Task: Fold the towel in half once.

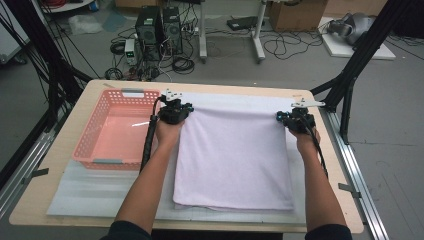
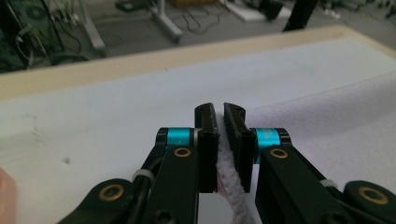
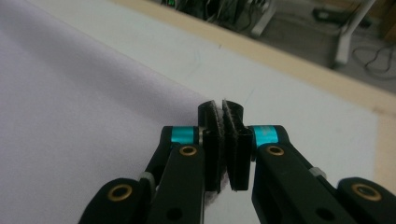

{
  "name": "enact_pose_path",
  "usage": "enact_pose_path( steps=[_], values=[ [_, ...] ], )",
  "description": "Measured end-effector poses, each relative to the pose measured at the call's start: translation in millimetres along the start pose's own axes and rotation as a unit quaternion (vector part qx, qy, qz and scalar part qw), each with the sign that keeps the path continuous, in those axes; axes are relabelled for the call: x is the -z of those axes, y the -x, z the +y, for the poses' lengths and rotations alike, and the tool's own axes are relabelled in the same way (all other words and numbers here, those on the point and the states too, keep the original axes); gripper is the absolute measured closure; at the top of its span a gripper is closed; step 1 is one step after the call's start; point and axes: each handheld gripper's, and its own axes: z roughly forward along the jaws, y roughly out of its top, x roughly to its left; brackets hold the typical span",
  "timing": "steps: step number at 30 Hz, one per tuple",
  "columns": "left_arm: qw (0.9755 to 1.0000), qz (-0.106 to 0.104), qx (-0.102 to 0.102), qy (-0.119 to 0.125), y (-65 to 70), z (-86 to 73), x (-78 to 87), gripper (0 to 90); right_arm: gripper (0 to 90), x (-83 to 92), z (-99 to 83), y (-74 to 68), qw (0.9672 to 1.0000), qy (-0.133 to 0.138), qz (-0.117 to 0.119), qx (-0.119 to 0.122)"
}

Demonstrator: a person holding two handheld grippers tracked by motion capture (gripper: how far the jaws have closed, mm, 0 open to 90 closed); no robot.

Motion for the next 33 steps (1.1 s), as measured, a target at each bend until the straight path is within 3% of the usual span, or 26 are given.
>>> enact_pose_path(
  steps=[2, 7, 9, 10, 11, 12, 13, 15, 17, 20, 22, 24, 25, 27, 29, 30, 31, 32, 33],
  values=[
    [0.9999, 0.006, -0.003, 0.010, 0.9, 0.9, 1.0, 84.0, 86.5, 2.7, 3.1, -3.2, 0.9997, 0.022, -0.014, 0.003],
    [0.9993, 0.015, -0.004, 0.032, 1.9, 1.4, -1.3, 83.7, 86.5, -1.4, 6.6, -7.3, 0.9985, 0.031, -0.043, 0.012],
    [0.9995, 0.023, -0.012, 0.016, 1.1, -2.6, -6.0, 80.0, 86.2, -5.7, 7.0, -8.6, 0.9980, 0.027, -0.056, 0.013],
    [0.9994, 0.035, 0.000, -0.002, 0.5, -5.1, -9.3, 69.4, 84.6, -8.6, 5.6, -8.9, 0.9977, 0.022, -0.064, 0.009],
    [0.9990, 0.040, 0.014, -0.015, -0.8, -6.6, -10.7, 51.2, 75.2, -12.6, 3.4, -8.5, 0.9969, 0.005, -0.079, 0.005],
    [0.9984, 0.041, 0.030, -0.026, -2.1, -8.5, -11.7, 45.1, 61.7, -15.8, 1.6, -8.1, 0.9959, -0.013, -0.090, -0.006],
    [0.9977, 0.045, 0.029, -0.042, -3.0, -9.7, -11.7, 41.3, 56.7, -17.9, -0.6, -6.3, 0.9943, -0.027, -0.101, -0.020],
    [0.9975, 0.042, 0.021, -0.053, -2.8, -10.8, -10.7, 37.3, 55.9, -14.8, -3.9, -2.7, 0.9935, -0.013, -0.100, -0.052],
    [0.9969, 0.034, 0.031, -0.063, -2.0, -13.4, -9.2, 36.6, 55.8, -10.7, -4.3, -1.3, 0.9936, -0.008, -0.097, -0.057],
    [0.9941, 0.028, 0.031, -0.100, -1.3, -18.2, -11.3, 36.7, 56.6, -7.5, -6.1, -0.5, 0.9946, -0.021, -0.078, -0.065],
    [0.9920, 0.025, 0.044, -0.116, -3.1, -21.5, -13.9, 36.9, 56.7, -9.1, -11.2, 1.2, 0.9943, -0.049, -0.049, -0.081],
    [0.9894, 0.023, 0.062, -0.129, -5.1, -26.0, -17.9, 37.2, 56.2, -13.7, -19.3, 2.4, 0.9915, -0.087, -0.033, -0.091],
    [0.9881, 0.020, 0.066, -0.138, -5.8, -28.3, -19.6, 37.2, 56.1, -17.3, -25.5, 2.6, 0.9886, -0.108, -0.014, -0.104],
    [0.9860, 0.013, 0.073, -0.149, -5.3, -32.2, -22.7, 38.6, 53.7, -22.5, -32.3, 0.9, 0.9848, -0.134, -0.004, -0.111],
    [0.9868, 0.013, 0.036, -0.157, 0.1, -33.7, -24.4, 41.5, 55.2, -22.9, -34.6, -3.5, 0.9848, -0.125, -0.014, -0.120],
    [0.9872, 0.011, 0.022, -0.158, 2.2, -34.0, -24.6, 47.8, 61.7, -23.1, -34.2, -5.5, 0.9855, -0.126, -0.019, -0.112],
    [0.9867, -0.001, 0.019, -0.161, 2.0, -33.5, -23.9, 55.9, 74.9, -23.1, -33.5, -7.2, 0.9858, -0.126, -0.010, -0.110],
    [0.9853, -0.036, 0.040, -0.162, 1.3, -34.0, -24.6, 73.3, 81.9, -24.1, -32.7, -9.3, 0.9858, -0.125, 0.006, -0.112],
    [0.9854, -0.029, 0.034, -0.165, 3.7, -32.6, -25.1, 84.0, 84.2, -25.0, -30.8, -12.7, 0.9862, -0.131, -0.002, -0.101]
  ],
)
